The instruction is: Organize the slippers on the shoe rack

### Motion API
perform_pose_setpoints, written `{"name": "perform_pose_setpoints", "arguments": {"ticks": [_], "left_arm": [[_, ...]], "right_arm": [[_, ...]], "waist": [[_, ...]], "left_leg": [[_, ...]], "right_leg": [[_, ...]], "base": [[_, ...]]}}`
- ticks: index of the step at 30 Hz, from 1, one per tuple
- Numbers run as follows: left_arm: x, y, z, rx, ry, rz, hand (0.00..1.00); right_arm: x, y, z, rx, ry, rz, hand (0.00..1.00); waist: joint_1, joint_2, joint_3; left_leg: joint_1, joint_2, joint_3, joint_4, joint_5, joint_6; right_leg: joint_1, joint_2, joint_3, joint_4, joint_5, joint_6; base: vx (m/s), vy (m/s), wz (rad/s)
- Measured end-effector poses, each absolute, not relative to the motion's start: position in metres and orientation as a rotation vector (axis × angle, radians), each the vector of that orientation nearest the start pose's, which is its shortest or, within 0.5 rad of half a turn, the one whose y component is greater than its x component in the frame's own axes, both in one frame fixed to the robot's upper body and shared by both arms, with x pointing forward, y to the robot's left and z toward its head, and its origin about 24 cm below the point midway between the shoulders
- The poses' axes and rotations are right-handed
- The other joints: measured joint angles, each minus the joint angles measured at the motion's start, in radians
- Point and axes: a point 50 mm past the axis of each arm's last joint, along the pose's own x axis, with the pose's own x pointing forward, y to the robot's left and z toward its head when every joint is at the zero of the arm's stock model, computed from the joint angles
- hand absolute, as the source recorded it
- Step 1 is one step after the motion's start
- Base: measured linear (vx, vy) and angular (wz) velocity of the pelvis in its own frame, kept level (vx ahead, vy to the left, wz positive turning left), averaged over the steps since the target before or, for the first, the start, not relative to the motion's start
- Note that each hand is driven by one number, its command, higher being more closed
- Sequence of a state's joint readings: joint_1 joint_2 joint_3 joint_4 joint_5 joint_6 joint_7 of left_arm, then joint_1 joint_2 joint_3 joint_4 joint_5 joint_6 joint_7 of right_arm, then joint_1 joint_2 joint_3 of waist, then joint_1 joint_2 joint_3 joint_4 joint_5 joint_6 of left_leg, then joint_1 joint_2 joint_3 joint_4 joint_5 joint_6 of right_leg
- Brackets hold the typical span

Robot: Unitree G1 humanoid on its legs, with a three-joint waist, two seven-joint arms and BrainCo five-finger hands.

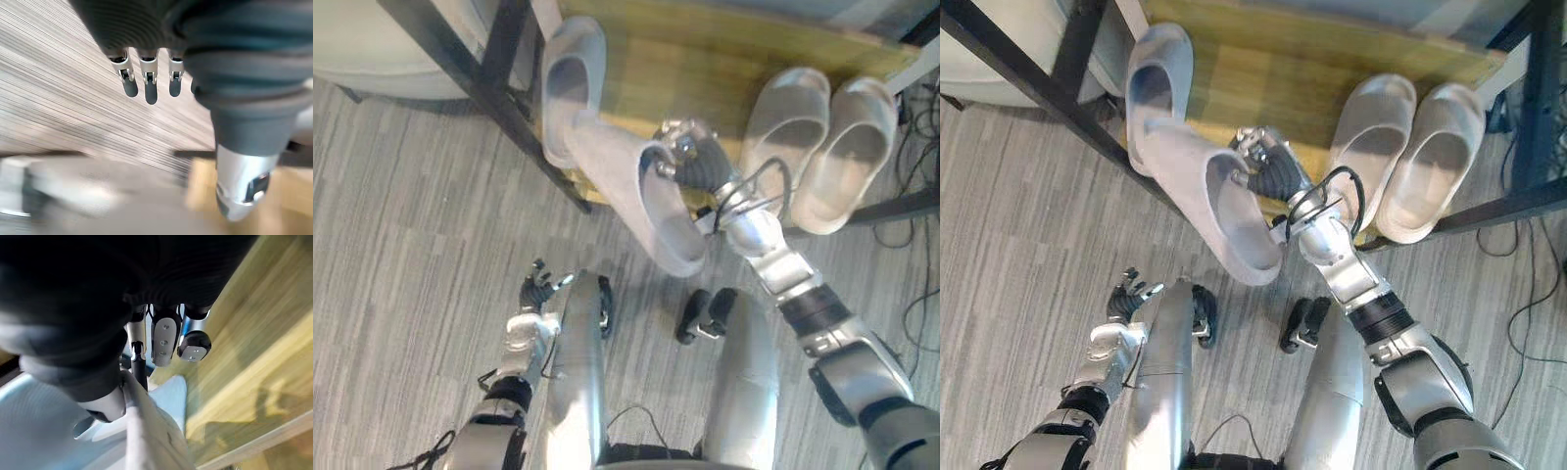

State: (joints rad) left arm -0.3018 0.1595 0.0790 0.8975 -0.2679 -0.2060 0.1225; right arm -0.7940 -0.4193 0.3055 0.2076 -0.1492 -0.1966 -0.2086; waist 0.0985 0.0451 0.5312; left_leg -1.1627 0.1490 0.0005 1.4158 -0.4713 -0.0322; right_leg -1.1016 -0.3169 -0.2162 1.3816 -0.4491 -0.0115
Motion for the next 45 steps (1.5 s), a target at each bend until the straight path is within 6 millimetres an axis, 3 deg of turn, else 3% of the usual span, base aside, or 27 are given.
{"name": "perform_pose_setpoints", "arguments": {"ticks": [4,9,15,22,23,29,45], "left_arm": [[0.259,0.210,-0.064,-0.118,0.434,0.318,0.00],[0.260,0.208,-0.059,-0.118,0.400,0.312,0.00],[0.262,0.204,-0.056,-0.129,0.382,0.325,0.00],[0.264,0.202,-0.052,-0.165,0.361,0.345,0.00],[0.264,0.202,-0.052,-0.165,0.360,0.347,0.00],[0.266,0.201,-0.050,-0.186,0.351,0.362,0.00],[0.271,0.197,-0.047,-0.228,0.342,0.361,0.00]], "right_arm": [[0.344,-0.117,0.256,-0.537,-0.826,-0.035,1.00],[0.346,-0.126,0.275,-0.443,-0.844,-0.222,1.00],[0.347,-0.149,0.283,-0.353,-0.813,-0.421,1.00],[0.350,-0.155,0.290,-0.312,-0.766,-0.537,1.00],[0.351,-0.155,0.290,-0.314,-0.763,-0.541,0.00],[0.368,-0.156,0.273,-0.323,-0.620,-0.579,0.00],[0.386,-0.147,0.279,-0.259,-0.545,-0.550,0.00]], "waist": [[0.017,-0.007,0.005],[0.026,-0.007,0.005],[0.045,-0.009,0.003],[0.057,-0.010,0.000],[0.057,-0.010,0.000],[0.064,-0.033,-0.053],[0.073,-0.035,-0.078]], "left_leg": [[-0.046,-0.003,-0.021,0.041,-0.002,-0.016],[-0.056,-0.002,-0.025,0.042,-0.001,-0.019],[-0.060,-0.003,-0.031,0.041,0.002,-0.025],[-0.070,-0.006,-0.045,0.027,0.010,-0.039],[-0.071,-0.006,-0.046,0.026,0.011,-0.040],[-0.098,-0.024,-0.060,-0.003,0.029,-0.055],[-0.119,-0.037,-0.081,-0.034,0.051,-0.070]], "right_leg": [[-0.032,-0.014,-0.013,0.048,-0.027,-0.009],[-0.043,-0.014,-0.016,0.055,-0.032,-0.014],[-0.043,-0.014,-0.023,0.055,-0.034,-0.019],[-0.043,-0.015,-0.039,0.047,-0.037,-0.024],[-0.043,-0.015,-0.040,0.046,-0.037,-0.025],[-0.064,-0.023,-0.054,0.038,-0.038,-0.034],[-0.069,-0.035,-0.086,0.027,-0.044,-0.050]], "base": [[0.04,-0.024,0.12],[0.01,-0.010,0.01],[0.01,-0.002,0.00],[0.02,-0.005,0.02],[0.03,-0.010,0.07],[0.05,-0.017,0.11],[0.03,-0.004,0.05]]}}
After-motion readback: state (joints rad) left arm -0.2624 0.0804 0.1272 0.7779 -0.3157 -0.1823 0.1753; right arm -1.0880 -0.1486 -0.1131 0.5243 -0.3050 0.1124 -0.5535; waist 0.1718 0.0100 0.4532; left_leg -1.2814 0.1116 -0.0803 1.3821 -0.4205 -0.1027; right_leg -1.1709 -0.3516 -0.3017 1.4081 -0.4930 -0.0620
